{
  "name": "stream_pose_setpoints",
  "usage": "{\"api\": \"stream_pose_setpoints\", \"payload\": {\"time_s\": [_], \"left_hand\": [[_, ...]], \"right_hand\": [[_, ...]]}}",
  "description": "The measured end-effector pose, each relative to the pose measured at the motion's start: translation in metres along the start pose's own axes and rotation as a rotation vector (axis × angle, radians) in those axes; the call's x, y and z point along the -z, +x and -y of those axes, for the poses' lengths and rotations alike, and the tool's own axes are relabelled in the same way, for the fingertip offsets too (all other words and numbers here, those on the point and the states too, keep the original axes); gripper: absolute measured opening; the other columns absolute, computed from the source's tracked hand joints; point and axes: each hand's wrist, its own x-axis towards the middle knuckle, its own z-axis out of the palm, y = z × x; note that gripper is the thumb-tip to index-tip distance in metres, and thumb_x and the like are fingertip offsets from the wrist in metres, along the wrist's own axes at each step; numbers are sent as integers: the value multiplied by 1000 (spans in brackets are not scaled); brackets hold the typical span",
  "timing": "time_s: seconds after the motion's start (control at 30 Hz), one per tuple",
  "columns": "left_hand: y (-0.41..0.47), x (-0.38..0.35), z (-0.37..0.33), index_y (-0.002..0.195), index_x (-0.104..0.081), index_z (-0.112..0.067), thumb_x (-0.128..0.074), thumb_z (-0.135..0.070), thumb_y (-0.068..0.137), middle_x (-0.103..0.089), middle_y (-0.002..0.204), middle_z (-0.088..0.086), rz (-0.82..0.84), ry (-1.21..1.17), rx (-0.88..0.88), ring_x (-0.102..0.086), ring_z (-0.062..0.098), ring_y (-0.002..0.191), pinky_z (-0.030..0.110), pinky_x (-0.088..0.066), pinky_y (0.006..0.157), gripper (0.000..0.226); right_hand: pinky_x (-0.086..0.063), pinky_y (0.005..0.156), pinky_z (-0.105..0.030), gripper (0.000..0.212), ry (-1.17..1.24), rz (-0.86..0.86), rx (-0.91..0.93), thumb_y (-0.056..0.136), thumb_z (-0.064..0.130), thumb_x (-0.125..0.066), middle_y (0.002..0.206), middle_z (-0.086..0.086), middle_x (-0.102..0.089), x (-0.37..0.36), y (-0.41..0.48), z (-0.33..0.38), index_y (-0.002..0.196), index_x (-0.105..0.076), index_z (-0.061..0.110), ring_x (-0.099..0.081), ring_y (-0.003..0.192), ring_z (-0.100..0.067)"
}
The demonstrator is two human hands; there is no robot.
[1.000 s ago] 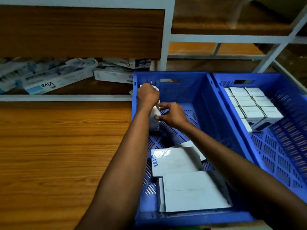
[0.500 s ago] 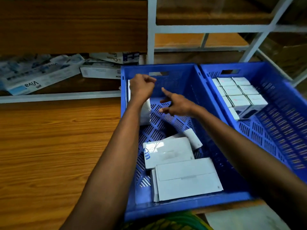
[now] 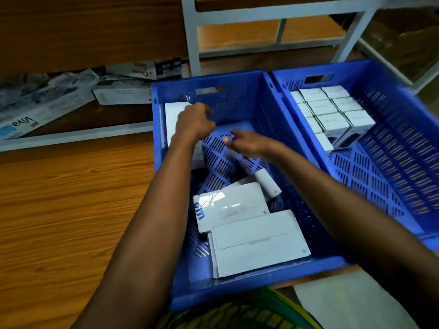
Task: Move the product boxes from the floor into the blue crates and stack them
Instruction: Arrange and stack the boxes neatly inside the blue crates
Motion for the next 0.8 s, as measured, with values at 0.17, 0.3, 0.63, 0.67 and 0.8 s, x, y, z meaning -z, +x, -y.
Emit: {"api": "stream_pose_setpoints", "payload": {"time_s": [0.17,0.3,0.63,0.67,0.8], "left_hand": [[0,8,19,129,-69,-10,-46,-4,92,-63,138,14,77,-116,109,-55,31,131,33,-43,108,43],[4,14,29,122,-72,-9,-43,-2,93,-67,133,9,37,-376,188,-59,23,126,37,-46,109,42],[8,11,35,119,-74,-9,-41,-4,93,-69,131,6,69,-436,179,-59,22,126,43,-45,112,43],[7,11,35,119,-74,-10,-42,-5,93,-69,130,6,60,-421,168,-59,22,126,43,-45,112,42],[-1,15,22,118,-75,-12,-46,1,90,-72,124,4,-104,-384,25,-62,14,120,31,-47,106,41]], "right_hand": [[-48,86,-35,72,1373,-30,-152,97,77,-23,118,-6,-61,-45,20,39,112,-63,19,-59,105,-23],[-34,119,-48,88,1384,-207,-239,97,77,-19,165,-9,-31,-84,39,49,160,-30,18,-33,151,-31],[-48,72,-29,88,1340,120,-84,90,86,-13,88,-3,-69,-74,50,24,116,-60,16,-62,77,-15],[-50,76,-31,97,1348,166,-59,84,91,-14,98,-5,-67,-68,52,16,120,-59,13,-64,84,-18],[-47,89,-34,80,987,-1,-169,94,79,-34,129,-2,-54,-13,49,0,132,-55,12,-55,106,-19]]}}
